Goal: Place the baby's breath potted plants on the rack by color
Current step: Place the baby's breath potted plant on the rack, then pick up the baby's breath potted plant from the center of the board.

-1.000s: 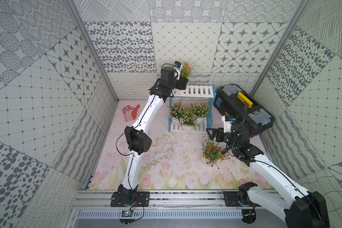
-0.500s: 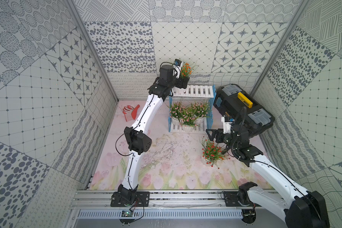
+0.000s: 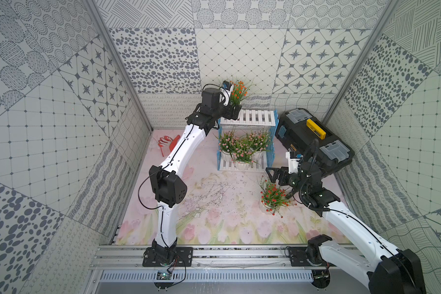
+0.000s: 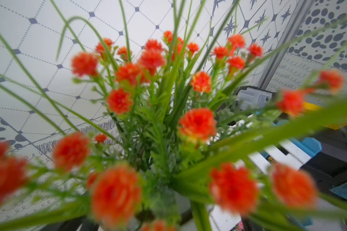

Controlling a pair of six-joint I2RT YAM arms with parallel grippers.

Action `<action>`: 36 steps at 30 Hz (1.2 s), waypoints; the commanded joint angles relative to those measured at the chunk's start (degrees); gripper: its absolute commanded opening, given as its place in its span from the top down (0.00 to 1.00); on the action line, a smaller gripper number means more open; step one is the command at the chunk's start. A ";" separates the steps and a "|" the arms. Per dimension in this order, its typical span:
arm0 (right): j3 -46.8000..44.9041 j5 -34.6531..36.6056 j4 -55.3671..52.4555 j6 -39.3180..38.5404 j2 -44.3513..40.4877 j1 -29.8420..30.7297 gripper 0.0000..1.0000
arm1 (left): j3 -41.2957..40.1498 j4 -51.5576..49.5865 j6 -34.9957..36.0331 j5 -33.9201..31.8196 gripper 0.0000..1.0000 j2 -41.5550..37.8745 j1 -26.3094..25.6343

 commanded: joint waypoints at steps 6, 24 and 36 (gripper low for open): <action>2.50 2.03 -2.25 -1.57 -2.02 -0.11 0.02 | -18.40 12.69 -0.82 1.89 0.01 -15.31 1.15; 18.92 -2.40 -14.67 2.67 -0.06 -8.95 0.02 | -70.25 14.69 6.16 22.49 0.03 -42.24 -9.03; 15.83 -7.07 -11.26 6.08 -1.52 -13.64 0.02 | -90.84 49.06 2.38 30.09 0.04 -37.68 -15.86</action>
